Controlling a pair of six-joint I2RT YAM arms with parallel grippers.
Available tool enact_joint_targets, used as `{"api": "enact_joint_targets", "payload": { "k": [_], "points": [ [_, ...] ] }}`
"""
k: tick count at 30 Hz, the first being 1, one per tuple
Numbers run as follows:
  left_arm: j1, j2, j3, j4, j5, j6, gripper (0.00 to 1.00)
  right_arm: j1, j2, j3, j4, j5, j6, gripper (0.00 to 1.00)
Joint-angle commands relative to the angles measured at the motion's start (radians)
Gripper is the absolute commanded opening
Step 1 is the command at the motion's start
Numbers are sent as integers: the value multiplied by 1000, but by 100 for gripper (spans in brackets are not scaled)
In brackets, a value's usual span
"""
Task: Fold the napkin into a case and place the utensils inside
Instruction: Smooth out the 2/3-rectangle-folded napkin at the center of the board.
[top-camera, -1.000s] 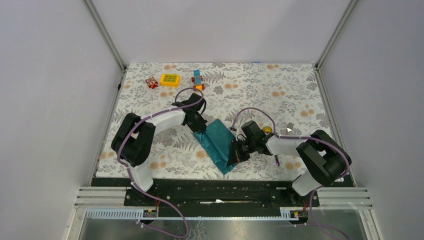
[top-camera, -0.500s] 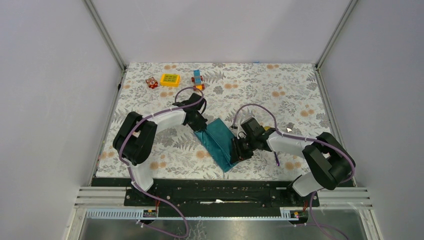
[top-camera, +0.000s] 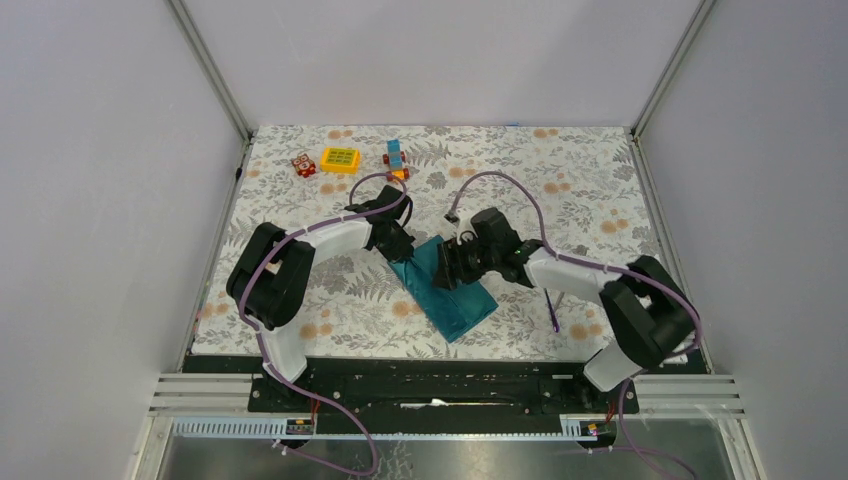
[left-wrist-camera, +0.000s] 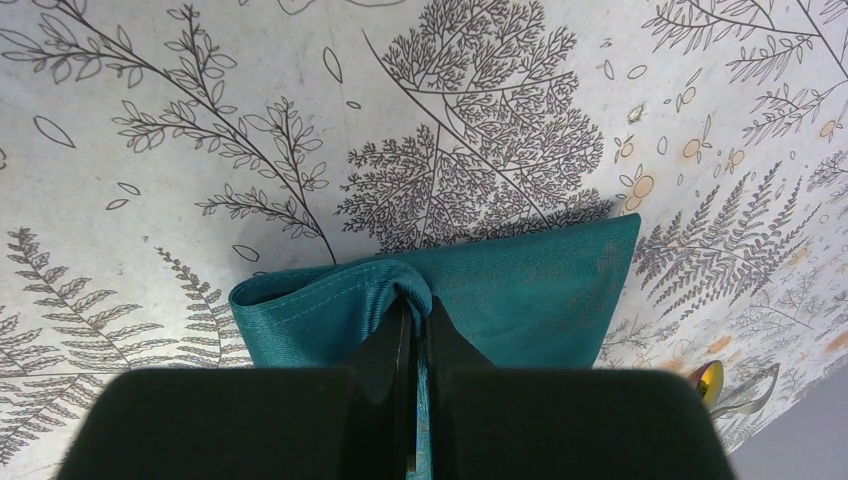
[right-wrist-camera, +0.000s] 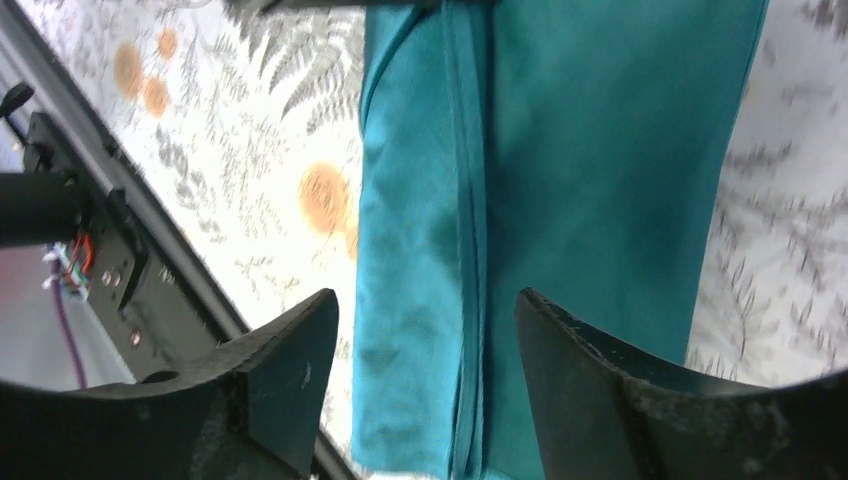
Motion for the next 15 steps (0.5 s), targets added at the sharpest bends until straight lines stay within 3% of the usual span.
{"api": "enact_joint_targets", "payload": {
  "k": [1,3,11,15],
  "points": [
    [5,9,10,38,-17,-10,0,9,139,98,159,27,-66,66],
    [5,8,10,37,-14,-9,0,11,189,124,167,2,-82,59],
    [5,7,7,39,1,-7,0,33,283,158,208,12,-95,47],
    [7,-1,5,40,11,-1,0,33,327,167,218,34,-69,35]
  ]
}}
